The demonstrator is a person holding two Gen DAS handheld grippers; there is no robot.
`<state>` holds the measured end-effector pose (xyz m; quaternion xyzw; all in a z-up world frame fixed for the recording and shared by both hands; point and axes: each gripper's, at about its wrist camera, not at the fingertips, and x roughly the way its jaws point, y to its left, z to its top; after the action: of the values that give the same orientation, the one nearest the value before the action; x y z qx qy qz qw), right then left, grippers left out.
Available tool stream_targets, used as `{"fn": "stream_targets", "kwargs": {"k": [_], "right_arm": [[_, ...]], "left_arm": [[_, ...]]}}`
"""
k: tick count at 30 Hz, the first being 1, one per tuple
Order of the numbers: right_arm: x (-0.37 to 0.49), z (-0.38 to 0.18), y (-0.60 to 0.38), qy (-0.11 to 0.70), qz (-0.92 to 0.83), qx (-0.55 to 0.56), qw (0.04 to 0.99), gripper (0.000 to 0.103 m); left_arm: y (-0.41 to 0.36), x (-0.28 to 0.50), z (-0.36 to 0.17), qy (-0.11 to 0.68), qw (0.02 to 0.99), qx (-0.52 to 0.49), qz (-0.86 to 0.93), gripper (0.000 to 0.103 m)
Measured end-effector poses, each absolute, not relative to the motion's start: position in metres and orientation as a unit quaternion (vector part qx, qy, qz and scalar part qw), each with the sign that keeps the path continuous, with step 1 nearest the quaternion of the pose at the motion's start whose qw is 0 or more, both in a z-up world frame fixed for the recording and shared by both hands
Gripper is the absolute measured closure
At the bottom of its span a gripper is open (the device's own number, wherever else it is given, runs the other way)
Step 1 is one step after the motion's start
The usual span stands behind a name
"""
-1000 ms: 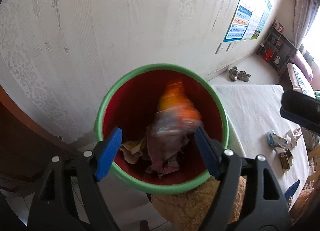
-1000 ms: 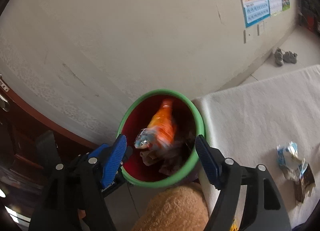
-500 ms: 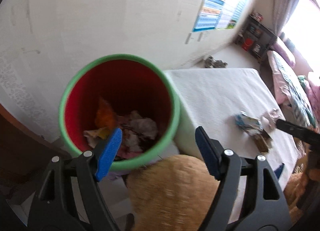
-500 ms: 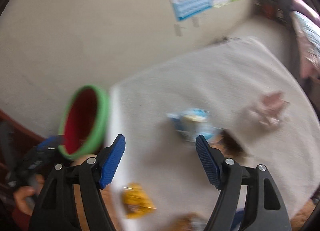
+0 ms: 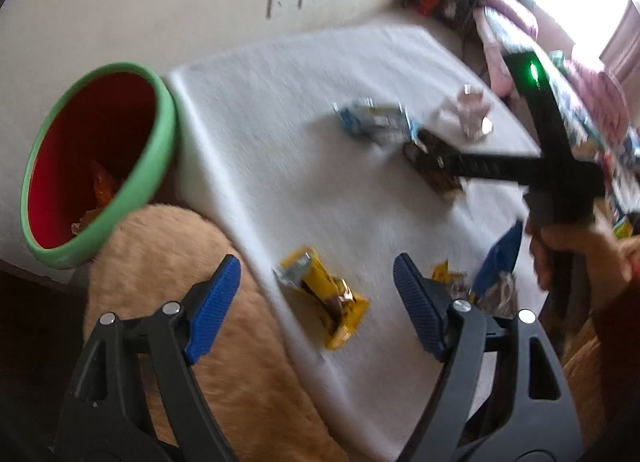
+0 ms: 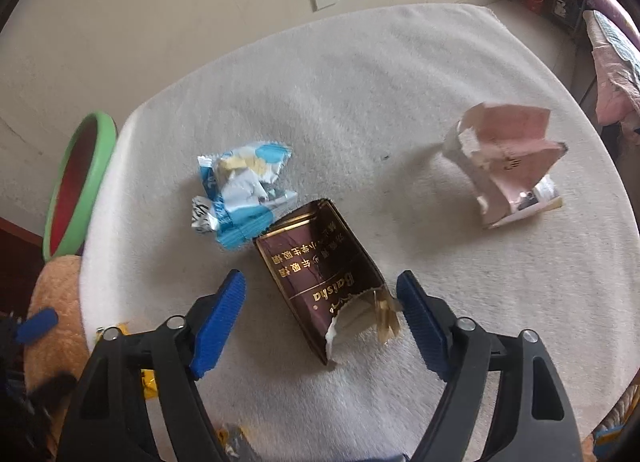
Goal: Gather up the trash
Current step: 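Grasp the yellow snack wrapper with the left tool while the right tool grasps the brown cigarette box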
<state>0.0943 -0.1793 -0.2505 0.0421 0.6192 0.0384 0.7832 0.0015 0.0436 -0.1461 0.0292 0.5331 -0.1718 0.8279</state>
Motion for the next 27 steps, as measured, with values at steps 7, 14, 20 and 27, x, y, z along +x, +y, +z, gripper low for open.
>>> {"fn": "stream_targets", "kwargs": {"k": [7,14,20,27], "right_arm": [[0.092,-0.234,-0.193,0.596,0.028,0.088,0.798,0.052],[0.084,-0.227,-0.199,0.590,0.024,0.097,0.801,0.052],[0.082,-0.230,-0.198,0.592,0.022,0.100,0.799,0.050],[0.083,-0.235,-0.198,0.591,0.027,0.121,0.797,0.034]], "left_arm": [[0.016,-0.005,-0.169,0.558,0.806,0.074,-0.185,0.027],[-0.002,0.005,-0.187,0.581,0.789,0.047,-0.196,0.038],[0.007,0.009,-0.198,0.588,0.786,0.024,-0.188,0.069],[0.023,0.015,-0.171,0.555,0.813,0.015,-0.176,0.078]]}}
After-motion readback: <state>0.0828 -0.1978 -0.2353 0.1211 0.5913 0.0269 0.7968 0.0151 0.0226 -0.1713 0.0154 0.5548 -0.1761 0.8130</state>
